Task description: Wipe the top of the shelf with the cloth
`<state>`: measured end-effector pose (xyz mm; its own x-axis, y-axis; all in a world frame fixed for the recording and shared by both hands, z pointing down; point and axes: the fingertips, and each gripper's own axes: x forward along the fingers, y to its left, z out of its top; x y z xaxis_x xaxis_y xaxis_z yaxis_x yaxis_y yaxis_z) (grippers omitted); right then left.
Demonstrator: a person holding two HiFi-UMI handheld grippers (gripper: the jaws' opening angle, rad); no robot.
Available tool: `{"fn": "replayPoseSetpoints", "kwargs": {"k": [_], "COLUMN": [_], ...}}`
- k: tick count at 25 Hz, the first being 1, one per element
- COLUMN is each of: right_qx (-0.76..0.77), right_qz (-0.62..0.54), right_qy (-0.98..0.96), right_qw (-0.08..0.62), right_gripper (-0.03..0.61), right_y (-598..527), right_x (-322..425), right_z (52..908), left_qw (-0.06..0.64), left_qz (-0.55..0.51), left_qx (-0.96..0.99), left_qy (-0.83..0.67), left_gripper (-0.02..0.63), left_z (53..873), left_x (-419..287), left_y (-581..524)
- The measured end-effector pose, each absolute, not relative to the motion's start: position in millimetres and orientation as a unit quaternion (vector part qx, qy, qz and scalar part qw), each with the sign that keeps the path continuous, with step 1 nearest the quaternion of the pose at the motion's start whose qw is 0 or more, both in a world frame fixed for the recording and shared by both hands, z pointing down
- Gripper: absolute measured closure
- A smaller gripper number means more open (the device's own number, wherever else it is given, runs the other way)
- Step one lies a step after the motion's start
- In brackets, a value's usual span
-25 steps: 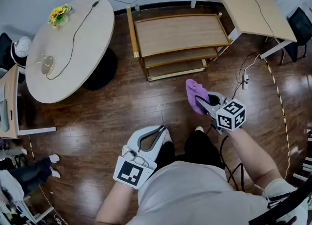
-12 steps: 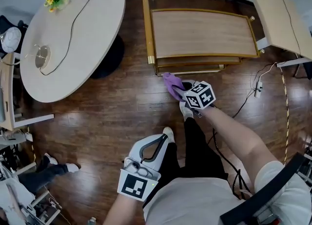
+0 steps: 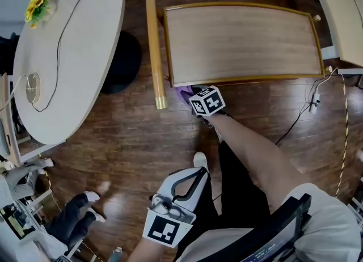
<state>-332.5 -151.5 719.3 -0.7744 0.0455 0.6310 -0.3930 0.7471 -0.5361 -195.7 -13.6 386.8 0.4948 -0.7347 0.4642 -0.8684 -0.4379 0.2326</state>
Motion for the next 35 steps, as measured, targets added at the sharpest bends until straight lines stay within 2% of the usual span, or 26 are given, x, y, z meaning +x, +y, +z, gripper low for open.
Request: {"fn": "replayPoseSetpoints", "kwargs": {"k": [4, 10, 23, 35], "right_qx": [0.114, 0.187, 0.322, 0.428], "right_qz": [0.361, 0.376, 0.354, 0.308], "right_qy": [-0.870, -0.855, -0.820, -0.771], "right_qw": [0.315, 0.305, 0.314, 0.356], "right_gripper": [0.526, 0.526, 0.526, 0.526], "right_y": [-172, -213, -300, -371], "right_x": [-319, -243, -44, 144], "right_z": [742, 758, 766, 765], "left_qw": [0.230, 0.241, 0.232, 0.232], "left_qz": [0.157, 0.151, 0.161, 0.173], "left_qx": [0.843, 0.861, 0.895, 0.904], "left_qy": [-0.461, -0.423, -0.346, -0.315], "left_gripper": [0.588, 0.588, 0.588, 0.588], "left_z": [402, 416, 429, 436], "left_x": [-182, -151, -90, -54], "left_y": [-40, -65, -100, -121]}}
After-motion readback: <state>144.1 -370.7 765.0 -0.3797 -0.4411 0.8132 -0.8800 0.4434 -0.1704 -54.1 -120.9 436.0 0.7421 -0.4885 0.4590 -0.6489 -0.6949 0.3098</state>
